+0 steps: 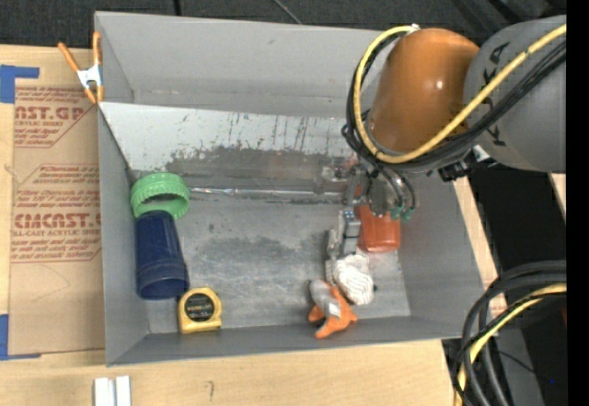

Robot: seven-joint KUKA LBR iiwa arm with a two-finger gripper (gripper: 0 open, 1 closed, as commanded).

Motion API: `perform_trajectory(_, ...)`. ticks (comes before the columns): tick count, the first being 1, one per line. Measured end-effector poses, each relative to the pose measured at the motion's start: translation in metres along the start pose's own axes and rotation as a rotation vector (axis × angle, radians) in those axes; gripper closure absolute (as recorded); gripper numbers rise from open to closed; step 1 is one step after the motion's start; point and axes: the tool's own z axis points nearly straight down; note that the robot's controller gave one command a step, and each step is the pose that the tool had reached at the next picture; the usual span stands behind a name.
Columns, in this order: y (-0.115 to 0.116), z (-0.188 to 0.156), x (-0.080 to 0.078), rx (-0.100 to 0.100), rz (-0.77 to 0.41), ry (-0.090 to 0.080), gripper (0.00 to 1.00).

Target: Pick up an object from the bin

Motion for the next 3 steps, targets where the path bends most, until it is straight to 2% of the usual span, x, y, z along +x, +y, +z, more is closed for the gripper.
perform_trajectory(1,0.000,-0.005,-0.002,0.000,0.000,-0.008,0.00)
perform_trajectory(2,-0.008,-0.059,0.006,0.000,-0.043,-0.003,0.00)
perform_trajectory(3,-0.035,-0.040,0.018,0.002,-0.069,-0.020,0.00)
